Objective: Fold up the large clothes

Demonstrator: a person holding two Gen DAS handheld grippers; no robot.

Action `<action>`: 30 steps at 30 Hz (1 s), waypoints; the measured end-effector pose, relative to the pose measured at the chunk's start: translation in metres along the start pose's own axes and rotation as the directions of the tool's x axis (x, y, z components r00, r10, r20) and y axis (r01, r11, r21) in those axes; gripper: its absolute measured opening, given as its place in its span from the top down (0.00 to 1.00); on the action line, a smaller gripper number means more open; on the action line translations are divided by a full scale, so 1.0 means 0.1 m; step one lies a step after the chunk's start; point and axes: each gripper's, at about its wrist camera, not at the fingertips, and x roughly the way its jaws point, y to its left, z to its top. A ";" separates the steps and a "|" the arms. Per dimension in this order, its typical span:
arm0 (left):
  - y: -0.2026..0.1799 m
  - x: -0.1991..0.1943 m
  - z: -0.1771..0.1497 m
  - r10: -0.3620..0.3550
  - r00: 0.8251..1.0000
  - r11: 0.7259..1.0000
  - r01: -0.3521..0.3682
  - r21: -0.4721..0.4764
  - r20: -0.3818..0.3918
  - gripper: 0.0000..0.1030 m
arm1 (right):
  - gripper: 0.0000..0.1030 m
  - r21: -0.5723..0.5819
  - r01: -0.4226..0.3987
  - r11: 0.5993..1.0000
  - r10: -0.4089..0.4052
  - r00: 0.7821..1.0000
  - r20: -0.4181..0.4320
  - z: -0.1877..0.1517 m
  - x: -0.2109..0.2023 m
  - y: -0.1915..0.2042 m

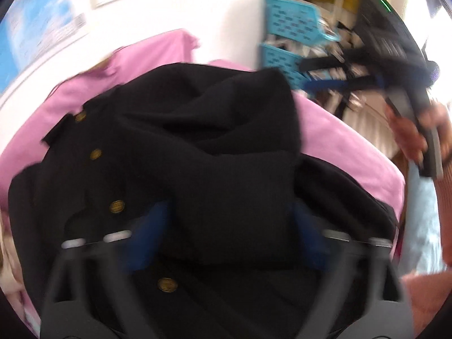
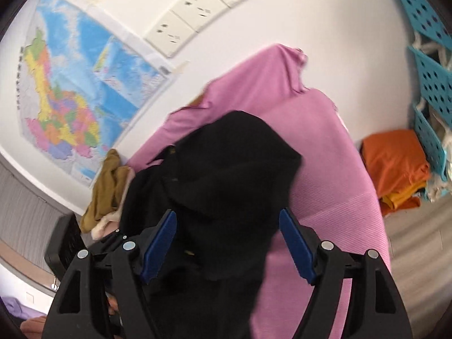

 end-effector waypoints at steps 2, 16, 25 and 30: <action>0.28 -0.06 -0.01 -0.031 0.999 0.993 0.032 -0.110 0.007 0.80 | 0.29 0.011 0.001 1.000 -0.001 1.000 0.001 0.00 0.04 -0.07; 1.88 -0.86 -0.87 0.089 0.993 0.810 -0.030 -0.586 0.072 0.74 | 0.24 -0.041 -0.029 0.999 0.029 1.000 -0.008 0.19 0.37 -0.13; 1.73 -0.78 -0.78 0.067 0.996 0.855 -0.024 -0.518 0.066 0.72 | 0.95 -0.144 0.019 0.989 -0.034 0.994 -0.102 0.37 1.01 0.14; 1.70 -0.70 -0.65 0.013 0.997 0.862 0.028 -0.506 0.077 0.63 | 0.96 -0.211 0.170 0.963 -0.164 0.985 0.047 0.65 0.61 0.26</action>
